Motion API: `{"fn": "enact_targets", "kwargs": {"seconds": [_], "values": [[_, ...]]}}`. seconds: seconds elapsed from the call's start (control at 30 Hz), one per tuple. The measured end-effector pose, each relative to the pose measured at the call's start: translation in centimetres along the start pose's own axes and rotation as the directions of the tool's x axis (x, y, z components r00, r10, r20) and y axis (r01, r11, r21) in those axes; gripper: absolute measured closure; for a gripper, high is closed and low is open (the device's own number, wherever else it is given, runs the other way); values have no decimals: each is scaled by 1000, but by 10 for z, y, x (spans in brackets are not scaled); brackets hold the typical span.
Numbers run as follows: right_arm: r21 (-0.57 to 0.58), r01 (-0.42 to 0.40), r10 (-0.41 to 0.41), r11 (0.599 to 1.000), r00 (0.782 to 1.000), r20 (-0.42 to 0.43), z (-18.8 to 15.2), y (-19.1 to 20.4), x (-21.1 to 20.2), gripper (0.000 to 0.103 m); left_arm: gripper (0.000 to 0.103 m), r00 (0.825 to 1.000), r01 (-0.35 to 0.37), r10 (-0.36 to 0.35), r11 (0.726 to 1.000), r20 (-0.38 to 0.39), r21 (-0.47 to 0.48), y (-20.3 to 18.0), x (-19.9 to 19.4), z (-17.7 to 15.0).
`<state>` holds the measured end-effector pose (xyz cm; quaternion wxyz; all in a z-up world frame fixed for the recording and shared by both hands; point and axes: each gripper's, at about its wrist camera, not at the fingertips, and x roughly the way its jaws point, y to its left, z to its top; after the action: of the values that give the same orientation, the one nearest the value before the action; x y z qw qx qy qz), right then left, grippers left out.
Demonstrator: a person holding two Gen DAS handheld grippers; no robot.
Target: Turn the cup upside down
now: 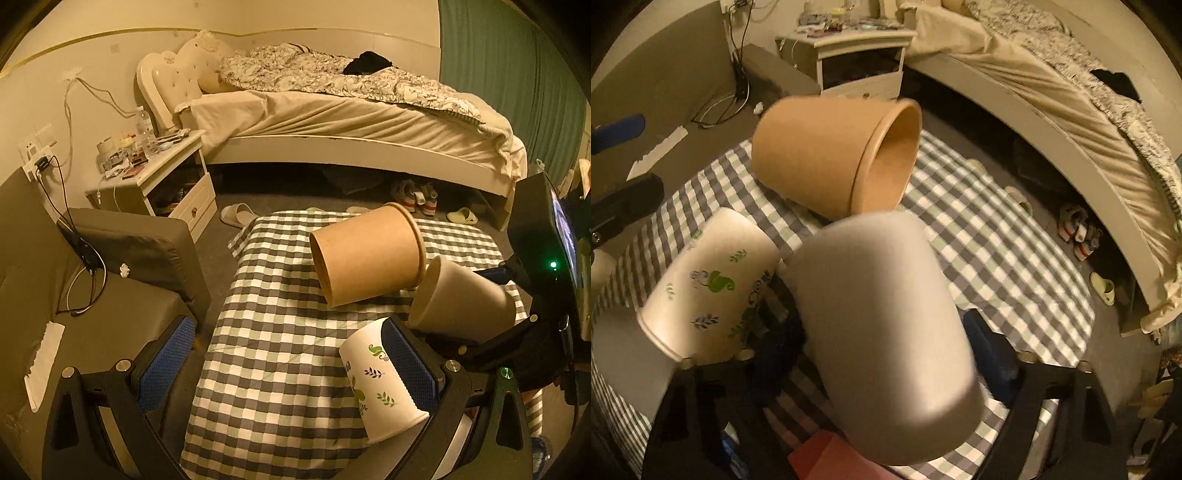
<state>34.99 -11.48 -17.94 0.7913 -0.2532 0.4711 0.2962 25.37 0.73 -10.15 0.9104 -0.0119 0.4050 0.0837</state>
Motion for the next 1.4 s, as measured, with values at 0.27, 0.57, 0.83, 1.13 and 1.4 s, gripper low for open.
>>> {"fn": "enact_targets", "kwargs": {"seconds": [0.27, 0.57, 0.83, 1.13, 1.4], "values": [[110, 73, -83, 991, 993, 88, -4, 2, -76, 31, 0, 998, 7, -7, 1000, 69, 0, 3, -53, 8], [161, 152, -180, 975, 968, 176, -23, 65, -193, 31, 0, 985, 33, -34, 999, 168, 10, 20, -147, -5], [255, 142, -196, 957, 959, 203, -66, 156, -223, 31, 0, 982, 51, -50, 999, 182, -2, 57, -192, -46], [426, 88, -153, 901, 981, 121, -121, 210, -159, 31, 0, 986, 28, -25, 1000, 168, -13, 84, -193, -99], [474, 89, -138, 876, 988, 71, -136, 218, -132, 31, 0, 991, 43, -41, 999, 126, -16, 90, -179, -120]]}}
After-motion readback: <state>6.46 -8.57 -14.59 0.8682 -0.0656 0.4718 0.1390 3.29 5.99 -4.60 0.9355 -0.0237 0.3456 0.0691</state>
